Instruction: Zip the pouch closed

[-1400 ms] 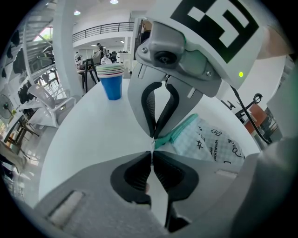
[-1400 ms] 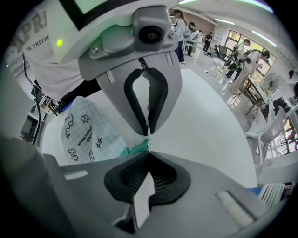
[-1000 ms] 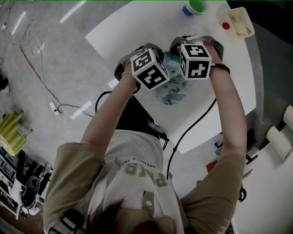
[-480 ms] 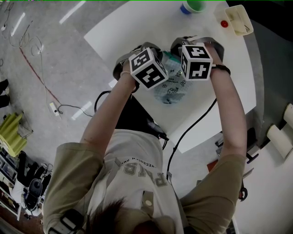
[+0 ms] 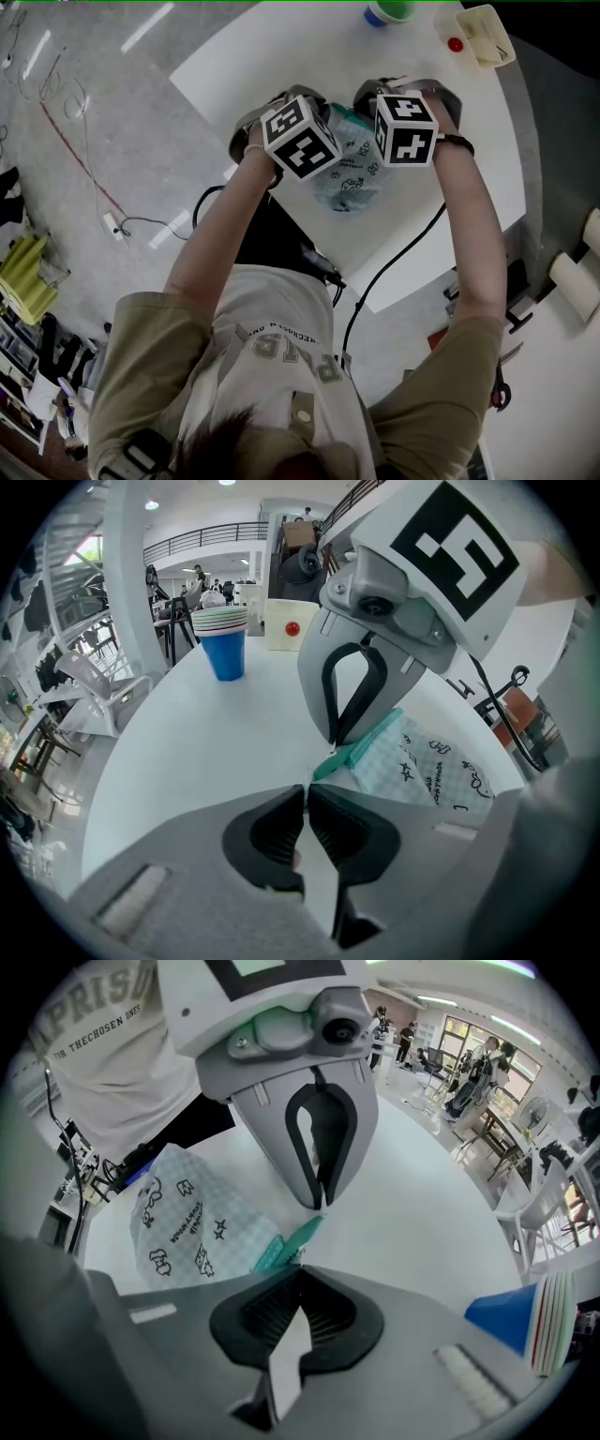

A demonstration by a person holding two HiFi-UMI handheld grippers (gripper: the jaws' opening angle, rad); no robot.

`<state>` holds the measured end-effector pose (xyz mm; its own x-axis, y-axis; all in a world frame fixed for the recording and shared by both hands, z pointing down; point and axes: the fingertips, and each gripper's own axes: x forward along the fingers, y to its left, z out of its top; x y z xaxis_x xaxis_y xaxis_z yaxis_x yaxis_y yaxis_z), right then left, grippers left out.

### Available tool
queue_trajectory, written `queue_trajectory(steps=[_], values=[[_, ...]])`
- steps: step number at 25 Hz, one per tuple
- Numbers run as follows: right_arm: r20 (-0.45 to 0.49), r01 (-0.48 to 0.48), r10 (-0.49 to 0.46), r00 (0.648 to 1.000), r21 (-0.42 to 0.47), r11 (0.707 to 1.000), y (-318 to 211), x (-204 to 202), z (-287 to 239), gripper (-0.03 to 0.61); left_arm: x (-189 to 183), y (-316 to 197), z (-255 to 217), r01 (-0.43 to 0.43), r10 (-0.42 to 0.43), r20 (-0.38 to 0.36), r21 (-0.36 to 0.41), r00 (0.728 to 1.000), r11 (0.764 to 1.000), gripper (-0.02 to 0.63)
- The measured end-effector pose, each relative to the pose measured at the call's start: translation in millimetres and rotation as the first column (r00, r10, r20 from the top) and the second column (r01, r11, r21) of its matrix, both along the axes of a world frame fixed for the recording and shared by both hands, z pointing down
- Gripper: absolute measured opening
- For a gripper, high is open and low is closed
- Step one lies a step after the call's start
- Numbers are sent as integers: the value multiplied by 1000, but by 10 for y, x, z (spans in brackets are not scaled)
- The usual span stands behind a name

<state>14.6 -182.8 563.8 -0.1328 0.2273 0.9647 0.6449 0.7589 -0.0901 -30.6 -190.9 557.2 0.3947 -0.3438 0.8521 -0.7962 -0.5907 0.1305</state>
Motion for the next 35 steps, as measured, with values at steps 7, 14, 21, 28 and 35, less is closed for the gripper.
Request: queue_trajectory(steps=[7,14,21,28,35], values=[[-11,-21,21,1000,1,1000,3,119,-13,2,4,18,-6,-13,13,8,-9,1000,1000,32],[-26,-33,33,999,6,999,8,249,8,2,7,6,16,-13,13,8,-16,1000,1000,32],[-34,-65,65,997,3,998,8,409,5,2,29,-9,18,-21,22,23,-16,1000,1000,32],[-55,-76,76,996,1,997,13,598,-2,2,53,-27,13,-21,22,27,-17,999,1000,32],[-48,-102,103,994,4,995,15,679,6,2,69,-36,22,-24,25,30,-17,999,1000,32]])
